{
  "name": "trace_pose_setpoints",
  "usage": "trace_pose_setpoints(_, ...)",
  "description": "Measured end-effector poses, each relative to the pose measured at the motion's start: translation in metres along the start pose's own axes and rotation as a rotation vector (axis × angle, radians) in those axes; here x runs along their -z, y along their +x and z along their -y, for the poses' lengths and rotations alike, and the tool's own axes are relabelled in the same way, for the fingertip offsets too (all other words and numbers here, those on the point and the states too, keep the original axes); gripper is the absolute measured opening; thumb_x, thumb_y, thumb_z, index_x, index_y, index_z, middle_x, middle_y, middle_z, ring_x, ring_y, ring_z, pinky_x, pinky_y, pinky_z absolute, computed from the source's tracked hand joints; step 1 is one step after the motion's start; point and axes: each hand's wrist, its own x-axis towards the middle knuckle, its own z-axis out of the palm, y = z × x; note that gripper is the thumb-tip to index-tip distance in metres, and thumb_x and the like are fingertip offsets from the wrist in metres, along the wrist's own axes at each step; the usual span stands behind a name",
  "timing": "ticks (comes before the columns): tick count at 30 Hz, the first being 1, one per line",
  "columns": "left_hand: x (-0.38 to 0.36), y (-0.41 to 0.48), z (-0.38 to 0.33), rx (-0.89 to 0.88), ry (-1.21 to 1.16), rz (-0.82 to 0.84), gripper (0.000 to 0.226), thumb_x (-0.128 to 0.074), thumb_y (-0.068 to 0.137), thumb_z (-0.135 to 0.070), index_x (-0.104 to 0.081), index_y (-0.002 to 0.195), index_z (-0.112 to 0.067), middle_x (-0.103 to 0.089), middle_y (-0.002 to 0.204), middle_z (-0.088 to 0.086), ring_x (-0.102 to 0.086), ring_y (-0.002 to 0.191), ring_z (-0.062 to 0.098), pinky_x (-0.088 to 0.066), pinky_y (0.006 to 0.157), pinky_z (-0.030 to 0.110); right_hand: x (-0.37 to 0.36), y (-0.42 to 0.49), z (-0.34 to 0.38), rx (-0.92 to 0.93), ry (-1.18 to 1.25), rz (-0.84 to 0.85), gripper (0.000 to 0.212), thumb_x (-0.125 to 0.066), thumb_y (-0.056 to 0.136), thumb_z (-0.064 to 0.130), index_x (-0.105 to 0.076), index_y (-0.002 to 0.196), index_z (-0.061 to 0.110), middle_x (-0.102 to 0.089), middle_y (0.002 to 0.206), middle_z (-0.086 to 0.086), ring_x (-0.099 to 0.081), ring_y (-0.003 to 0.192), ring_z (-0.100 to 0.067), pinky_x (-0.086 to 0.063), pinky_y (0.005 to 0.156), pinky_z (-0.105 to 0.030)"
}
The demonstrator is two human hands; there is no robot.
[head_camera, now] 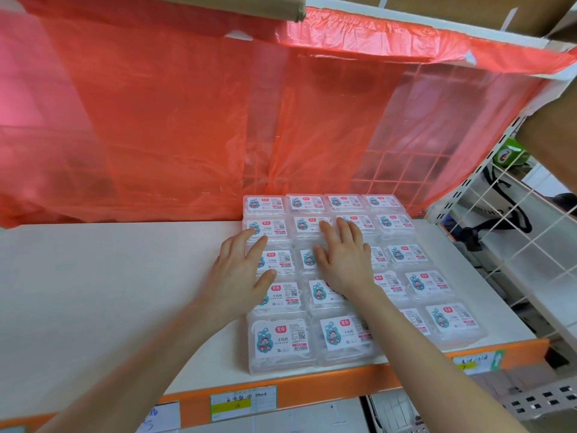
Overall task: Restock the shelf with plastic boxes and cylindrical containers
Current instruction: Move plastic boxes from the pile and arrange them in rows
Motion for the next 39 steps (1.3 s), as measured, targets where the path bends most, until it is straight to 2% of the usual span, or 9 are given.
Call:
trace_pose_setpoints(9,-0.001,0.003,-0.003,0.033,-0.040,0.021,0.065,-0.049,0.091,-0.040,-0.023,0.146,-0.015,-0.009,0.153,0.002,-0.014,0.139,0.020,-0.020,0.110,0.030,-0.001,0.000,0.000,0.002,0.030,-0.013,0.053,-0.034,0.096,0.039,-0.022,0.145,0.025,-0.012,0.155,-0.010,-0.005,0.142,-0.026,-0.016,0.110,-0.050)
trace_pose_setpoints(19,0.000,0.004,-0.005,0.032,-0.016,0.029,0.066,-0.050,0.091,-0.040,-0.023,0.146,-0.016,-0.008,0.154,0.001,-0.012,0.140,0.019,-0.019,0.110,0.029,-0.003,0.000,-0.001,0.015,0.001,-0.032,0.051,-0.033,0.096,0.039,-0.025,0.144,0.025,-0.015,0.153,-0.012,-0.008,0.140,-0.028,-0.016,0.109,-0.051)
trace_pose_setpoints(28,0.005,0.004,-0.011,0.067,0.043,0.029,0.062,-0.050,0.090,-0.037,-0.027,0.144,-0.018,-0.016,0.153,0.002,-0.017,0.138,0.022,-0.019,0.110,0.032,-0.002,0.001,0.000,0.014,0.000,-0.010,0.051,-0.032,0.096,0.040,-0.023,0.144,0.026,-0.017,0.153,-0.010,-0.006,0.141,-0.027,-0.009,0.107,-0.060)
trace_pose_setpoints(32,0.012,0.006,-0.015,0.091,0.060,0.020,0.059,-0.049,0.092,-0.037,-0.029,0.143,-0.018,-0.023,0.151,0.003,-0.019,0.137,0.021,-0.021,0.109,0.033,0.006,0.003,0.002,0.016,0.010,0.030,0.050,-0.034,0.095,0.039,-0.024,0.142,0.025,-0.019,0.151,-0.010,-0.008,0.140,-0.028,-0.012,0.106,-0.061)
trace_pose_setpoints(37,0.027,-0.002,-0.011,0.173,0.097,-0.050,0.056,-0.047,0.092,-0.039,-0.034,0.141,-0.017,-0.034,0.145,0.005,-0.026,0.133,0.023,-0.025,0.105,0.036,0.020,0.001,0.027,0.163,0.005,0.026,0.051,-0.035,0.094,0.040,-0.025,0.141,0.023,-0.023,0.148,-0.010,-0.014,0.137,-0.030,-0.018,0.105,-0.056)
trace_pose_setpoints(39,0.034,-0.013,-0.007,0.241,0.106,-0.071,0.057,-0.040,0.091,-0.046,-0.036,0.140,-0.016,-0.038,0.143,0.005,-0.029,0.132,0.023,-0.027,0.105,0.037,0.022,-0.003,0.047,0.260,0.011,0.056,0.051,-0.035,0.095,0.041,-0.025,0.141,0.023,-0.024,0.147,-0.011,-0.015,0.137,-0.030,-0.018,0.105,-0.055)
